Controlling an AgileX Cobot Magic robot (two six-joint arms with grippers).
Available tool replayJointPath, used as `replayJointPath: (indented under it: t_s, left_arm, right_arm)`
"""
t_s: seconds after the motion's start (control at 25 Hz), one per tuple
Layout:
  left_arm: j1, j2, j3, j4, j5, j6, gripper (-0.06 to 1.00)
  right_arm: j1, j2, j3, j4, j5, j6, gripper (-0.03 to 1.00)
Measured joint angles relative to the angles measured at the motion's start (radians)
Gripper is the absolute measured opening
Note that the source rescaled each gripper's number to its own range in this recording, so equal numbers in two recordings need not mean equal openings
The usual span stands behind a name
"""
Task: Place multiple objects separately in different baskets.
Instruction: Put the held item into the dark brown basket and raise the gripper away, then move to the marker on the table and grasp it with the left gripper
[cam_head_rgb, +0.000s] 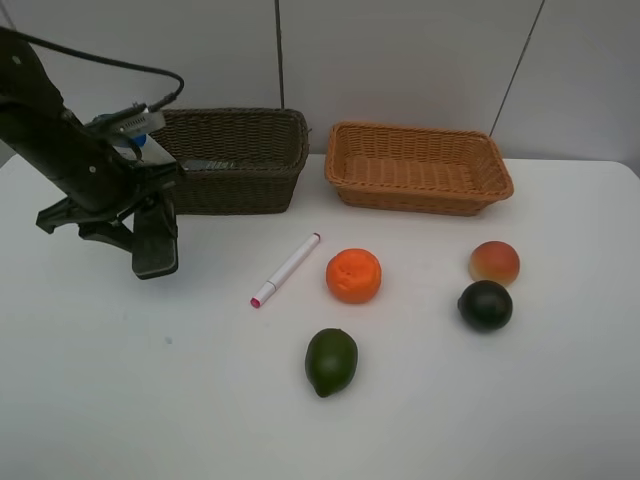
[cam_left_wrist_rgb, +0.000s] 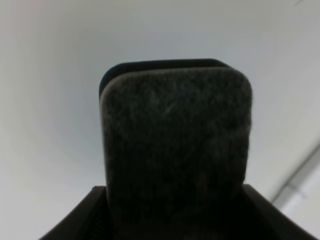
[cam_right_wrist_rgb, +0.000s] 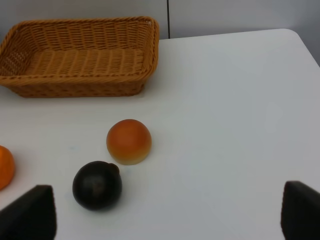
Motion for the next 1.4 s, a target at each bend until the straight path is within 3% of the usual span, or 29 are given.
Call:
replayJointPath:
  t_s: [0.2, 0.52, 0.72, 0.8, 0.88, 0.92, 1.04, 1.2, 1.4]
  left_arm:
    - [0.0, -0.025, -0.221, -0.036, 0.015, 0.128, 0.52]
    - [0.0, 0.208, -0.619, -0.043, 0.027, 0.143, 0.52]
    - [0.0, 0.342, -0.747, -0.043, 0.038, 0.193, 0.52]
    - [0.0, 0.37, -0.762, -0.043, 0.049, 0.219, 0.61]
    - [0.0, 0.384, -0.766, -0.043, 0.055, 0.23, 0.86]
    - [0.0, 0.389, -0.766, -0.041, 0.057, 0.233, 0.92]
    - [0.0, 0.389, -0.782, -0.038, 0.077, 0.236, 0.99]
    - [-0.002, 0.389, -0.867, -0.038, 0.212, 0.236, 1.0]
    - [-0.055, 0.389, -0.981, -0.016, 0.5, 0.236, 1.0]
  right_arm:
    - [0.0, 0.0, 0.0, 0.0, 0.0, 0.0, 0.99]
    - [0.0, 0.0, 0.0, 0.0, 0.0, 0.0, 0.99]
    - [0.0, 0.0, 0.0, 0.0, 0.0, 0.0, 0.99]
    - [0.0, 0.0, 0.0, 0.0, 0.0, 0.0, 0.99]
    - [0.0, 0.0, 0.0, 0.0, 0.0, 0.0, 0.99]
    - [0.0, 0.0, 0.0, 0.0, 0.0, 0.0, 0.99]
    - [0.0, 0.0, 0.0, 0.0, 0.0, 0.0, 0.99]
    - [0.0, 0.0, 0.0, 0.0, 0.0, 0.0, 0.99]
    - [0.0, 0.0, 0.0, 0.0, 0.0, 0.0, 0.99]
